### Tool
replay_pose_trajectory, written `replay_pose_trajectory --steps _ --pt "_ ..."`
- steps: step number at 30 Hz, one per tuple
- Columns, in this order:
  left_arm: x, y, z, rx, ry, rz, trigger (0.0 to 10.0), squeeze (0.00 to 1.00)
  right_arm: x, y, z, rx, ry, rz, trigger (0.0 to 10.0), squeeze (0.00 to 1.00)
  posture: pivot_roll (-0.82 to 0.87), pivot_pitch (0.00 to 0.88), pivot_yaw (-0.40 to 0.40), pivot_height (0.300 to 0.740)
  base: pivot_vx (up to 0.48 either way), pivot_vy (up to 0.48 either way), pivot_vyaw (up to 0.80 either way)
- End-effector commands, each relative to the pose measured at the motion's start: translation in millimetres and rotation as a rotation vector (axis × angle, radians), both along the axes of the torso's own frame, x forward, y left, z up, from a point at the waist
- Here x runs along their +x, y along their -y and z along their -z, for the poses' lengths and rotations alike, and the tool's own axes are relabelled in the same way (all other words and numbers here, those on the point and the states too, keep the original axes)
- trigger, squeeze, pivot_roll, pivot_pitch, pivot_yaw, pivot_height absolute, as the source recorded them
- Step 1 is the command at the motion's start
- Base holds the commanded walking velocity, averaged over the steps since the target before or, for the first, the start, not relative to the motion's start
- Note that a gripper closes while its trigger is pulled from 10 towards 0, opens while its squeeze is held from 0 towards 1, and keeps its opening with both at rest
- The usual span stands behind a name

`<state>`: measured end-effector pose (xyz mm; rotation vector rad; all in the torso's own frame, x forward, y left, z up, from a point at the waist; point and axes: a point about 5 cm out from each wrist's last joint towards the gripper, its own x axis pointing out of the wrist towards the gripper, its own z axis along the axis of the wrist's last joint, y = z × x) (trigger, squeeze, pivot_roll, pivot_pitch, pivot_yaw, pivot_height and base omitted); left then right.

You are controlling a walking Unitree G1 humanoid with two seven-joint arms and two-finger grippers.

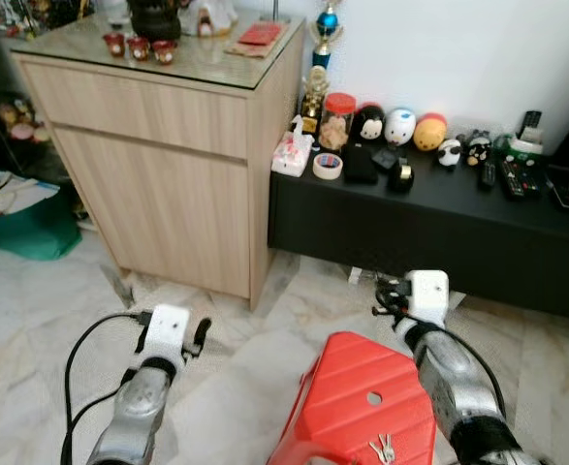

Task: Hang keys on a hook

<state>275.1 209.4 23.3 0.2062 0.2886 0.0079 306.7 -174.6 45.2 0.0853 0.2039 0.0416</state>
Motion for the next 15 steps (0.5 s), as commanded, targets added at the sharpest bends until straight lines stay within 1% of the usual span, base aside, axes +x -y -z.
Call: replay_pose_trajectory --steps 1,4,5,7,8,10,11,12,13,15 --pt "-4.9 -2.2 8.1 -0.017 -0.028 -0.015 10.0 0.00 -3.6 5.3 -2.3 -0.007 0.044 0.054 10.0 0.00 0.07 0.000 -0.083 0.740 0.000 0.000 0.00" --pt "-10.1 -6.7 16.9 -0.012 -0.062 -0.025 10.0 0.00 -12.3 4.6 3.7 0.002 0.062 0.087 10.0 0.00 0.06 0.000 -0.082 0.740 0.000 0.000 0.00" --pt "-14.7 -9.8 24.1 -0.018 -0.095 -0.039 10.0 0.00 -19.3 4.6 9.0 0.005 0.066 0.115 10.0 0.00 0.06 0.000 -0.080 0.740 0.000 0.000 0.00" --pt "-16.5 -10.7 26.8 -0.023 -0.105 -0.043 10.0 0.00 -22.0 5.1 10.8 0.004 0.068 0.131 10.0 0.00 0.06 0.000 -0.080 0.740 0.000 0.000 0.00" --pt "-21.2 -13.5 32.6 -0.031 -0.129 -0.063 10.0 0.00 -26.5 4.9 15.4 0.007 0.056 0.148 10.0 0.00 0.06 0.000 -0.077 0.740 0.000 0.000 0.00" --pt "-27.2 -16.2 39.5 -0.020 -0.156 -0.071 10.0 0.00 -30.7 3.8 20.3 0.001 0.042 0.155 10.0 0.00 0.07 0.000 -0.071 0.740 0.000 0.000 0.00" --pt "-30.1 -16.8 42.4 -0.019 -0.170 -0.070 10.0 0.00 -31.3 3.5 21.6 0.003 0.036 0.158 10.0 0.00 0.07 0.000 -0.071 0.740 0.000 0.000 0.00" --pt "-30.1 -16.8 42.4 -0.019 -0.170 -0.070 10.0 0.00 -31.3 3.5 21.6 0.003 0.036 0.158 10.0 0.00 0.07 0.000 -0.071 0.740 0.000 0.000 0.00" --pt "-37.9 -20.0 50.0 -0.017 -0.215 -0.083 10.0 0.00 -31.5 2.9 22.9 0.008 0.031 0.163 10.0 0.00 0.07 0.000 -0.070 0.740 0.000 0.000 0.00" --pt "-44.4 -24.0 55.8 -0.017 -0.249 -0.105 10.0 0.00 -30.6 2.3 22.9 0.008 0.033 0.167 10.0 0.00 0.06 0.000 -0.067 0.740 0.000 0.000 0.00"
